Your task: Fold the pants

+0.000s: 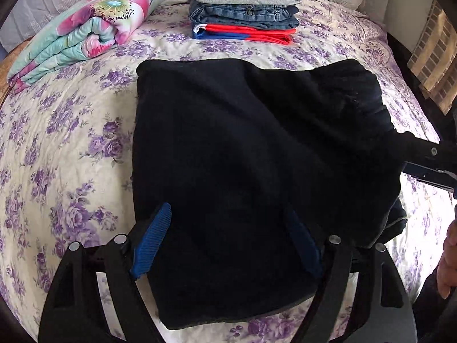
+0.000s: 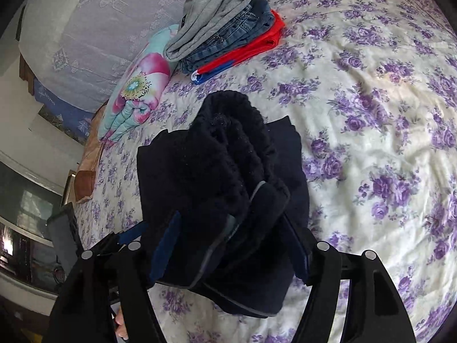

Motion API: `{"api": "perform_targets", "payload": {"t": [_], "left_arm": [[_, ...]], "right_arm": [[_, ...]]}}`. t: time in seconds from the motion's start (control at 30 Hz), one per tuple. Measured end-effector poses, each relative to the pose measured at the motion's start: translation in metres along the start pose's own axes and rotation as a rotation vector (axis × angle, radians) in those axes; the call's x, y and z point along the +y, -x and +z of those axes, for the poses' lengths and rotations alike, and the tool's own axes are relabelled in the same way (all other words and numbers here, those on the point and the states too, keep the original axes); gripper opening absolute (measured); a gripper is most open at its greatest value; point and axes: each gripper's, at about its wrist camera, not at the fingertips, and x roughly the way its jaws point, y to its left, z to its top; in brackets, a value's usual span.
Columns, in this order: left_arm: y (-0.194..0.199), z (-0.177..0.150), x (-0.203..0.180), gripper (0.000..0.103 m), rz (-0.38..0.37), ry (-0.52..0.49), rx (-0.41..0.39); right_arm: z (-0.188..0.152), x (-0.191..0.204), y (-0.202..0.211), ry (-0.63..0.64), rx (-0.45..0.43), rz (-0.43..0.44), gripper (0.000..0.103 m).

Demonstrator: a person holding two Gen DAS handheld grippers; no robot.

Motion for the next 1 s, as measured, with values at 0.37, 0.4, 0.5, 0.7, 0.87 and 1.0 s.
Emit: {"api": "perform_targets", "payload": {"t": [0.37,0.4,0.5,0.7,0.87,1.0], "left_arm": [[0.021,-0.009,0.003,0.077,-0.073,0.001,-0.004],[0.021,-0.011,0.002,0.077,-0.074,-0.008,-0.008],[0.007,-0.013,-0.005,0.079,-0.024,-0.029,0.003],[0.029,-0.025,-0.005,0.08,-0.028,-0.064,-0.042],[0.034,-0.041,-0.003,0.08,-0.075,-0.054,-0.027],[0.04,-0.054,-0.019,0.08,-0.059,-0.107,-0.063]], "right_arm": [[-0.035,0.004,0.045,-0.047,-0.141,-0.078,0.03],[-0.038,-0.002,0.042,-0.057,-0.135,-0.097,0.03],[-0.038,-0.028,0.008,-0.102,-0.079,-0.159,0.035],[-0.026,-0.005,0.057,0.017,-0.195,-0.375,0.059],[0.006,0.077,0.066,0.296,-0.238,-0.248,0.056],[0.039,0.146,-0.024,0.498,-0.023,-0.142,0.028]]}}
